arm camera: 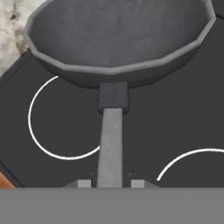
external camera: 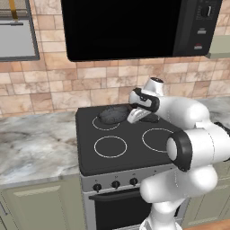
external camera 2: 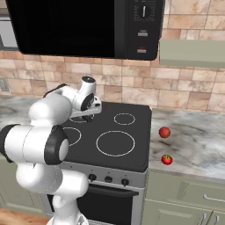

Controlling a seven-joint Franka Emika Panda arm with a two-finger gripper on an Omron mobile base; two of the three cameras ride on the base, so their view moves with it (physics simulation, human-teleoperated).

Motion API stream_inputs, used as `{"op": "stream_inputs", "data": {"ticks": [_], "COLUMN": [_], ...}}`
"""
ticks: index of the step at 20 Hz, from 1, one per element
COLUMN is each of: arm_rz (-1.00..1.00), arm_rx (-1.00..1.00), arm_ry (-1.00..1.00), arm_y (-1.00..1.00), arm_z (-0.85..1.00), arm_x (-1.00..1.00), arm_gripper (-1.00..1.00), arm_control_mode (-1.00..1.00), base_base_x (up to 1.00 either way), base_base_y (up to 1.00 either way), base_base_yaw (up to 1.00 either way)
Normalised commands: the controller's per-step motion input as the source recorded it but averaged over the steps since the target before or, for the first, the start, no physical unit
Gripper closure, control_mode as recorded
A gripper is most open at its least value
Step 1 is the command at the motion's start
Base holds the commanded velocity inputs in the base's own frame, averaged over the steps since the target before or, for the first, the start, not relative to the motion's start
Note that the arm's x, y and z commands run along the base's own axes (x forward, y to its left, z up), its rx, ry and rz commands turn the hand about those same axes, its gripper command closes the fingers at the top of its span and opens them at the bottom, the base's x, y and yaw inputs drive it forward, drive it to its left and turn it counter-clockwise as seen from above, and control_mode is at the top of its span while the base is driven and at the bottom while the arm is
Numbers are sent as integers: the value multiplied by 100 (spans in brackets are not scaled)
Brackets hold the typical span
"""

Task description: Place the pan on the rear left burner on the stove. Then place the tomato and the onion in the pan and turn on the rear left burner.

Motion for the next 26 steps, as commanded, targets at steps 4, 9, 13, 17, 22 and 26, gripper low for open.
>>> {"op": "stream_inputs", "data": {"ticks": [4, 9, 13, 17, 22, 26], "arm_rz": [0, 0, 0, 0, 0, 0], "arm_rx": [0, 0, 0, 0, 0, 0], "arm_ry": [2, 1, 1, 1, 1, 0], "arm_y": [10, 12, 12, 9, 6, 1], "arm_z": [-29, -24, -24, -24, -23, -18], "arm_x": [23, 26, 24, 27, 37, 46], "arm_gripper": [100, 100, 100, 100, 100, 100], "arm_control_mode": [-100, -100, -100, -100, -100, -100], "base_base_x": [0, 0, 0, 0, 0, 0], "base_base_y": [0, 0, 0, 0, 0, 0], "base_base_yaw": [0, 0, 0, 0, 0, 0]}}
